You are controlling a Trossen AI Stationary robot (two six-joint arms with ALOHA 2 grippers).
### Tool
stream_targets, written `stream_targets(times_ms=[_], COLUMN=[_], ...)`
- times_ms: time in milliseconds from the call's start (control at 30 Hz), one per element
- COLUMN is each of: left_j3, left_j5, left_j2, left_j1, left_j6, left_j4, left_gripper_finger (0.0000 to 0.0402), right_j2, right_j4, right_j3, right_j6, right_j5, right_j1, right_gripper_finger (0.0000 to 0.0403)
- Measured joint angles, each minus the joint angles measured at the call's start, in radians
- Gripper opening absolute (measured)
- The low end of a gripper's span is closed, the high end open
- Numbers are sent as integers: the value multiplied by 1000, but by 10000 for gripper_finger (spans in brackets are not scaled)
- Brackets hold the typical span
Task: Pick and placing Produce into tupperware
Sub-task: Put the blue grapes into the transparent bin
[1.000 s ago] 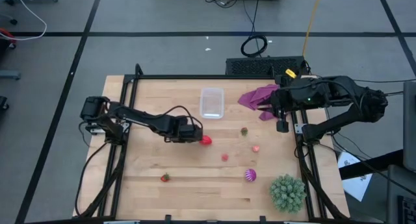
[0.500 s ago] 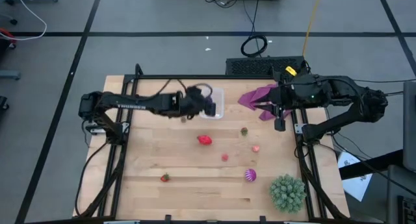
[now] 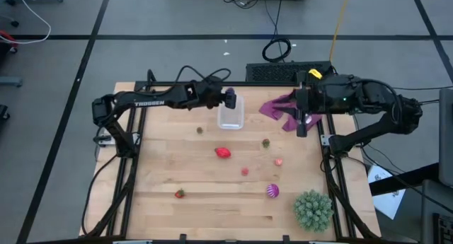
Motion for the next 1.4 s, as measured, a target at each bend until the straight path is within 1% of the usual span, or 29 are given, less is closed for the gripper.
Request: stream_targets(times_ms=[100,367,600,1000,1400], left_j3=[0,0,0,0,0], left_j5=[38,71,111,107,76], left_j2=[28,113,179,215,213], left_j1=[15,16,13,-45,-47], left_j6=[10,39,15,2,8], left_j4=[-3,-20,-48,-62,-64], left_gripper_finger=[241,241,241,241,241], right_j2=[0,0,0,0,0], right_j4=[2,-9,-10,-8,-7], right_j3=[0,0,0,0,0], right_j6=[-4,-4,1,-4,-4], right_j5=[0,1,1,0,0], right_j1=[-23,-76,-91,-91,-91], right_gripper_finger=[57,57,57,57,57])
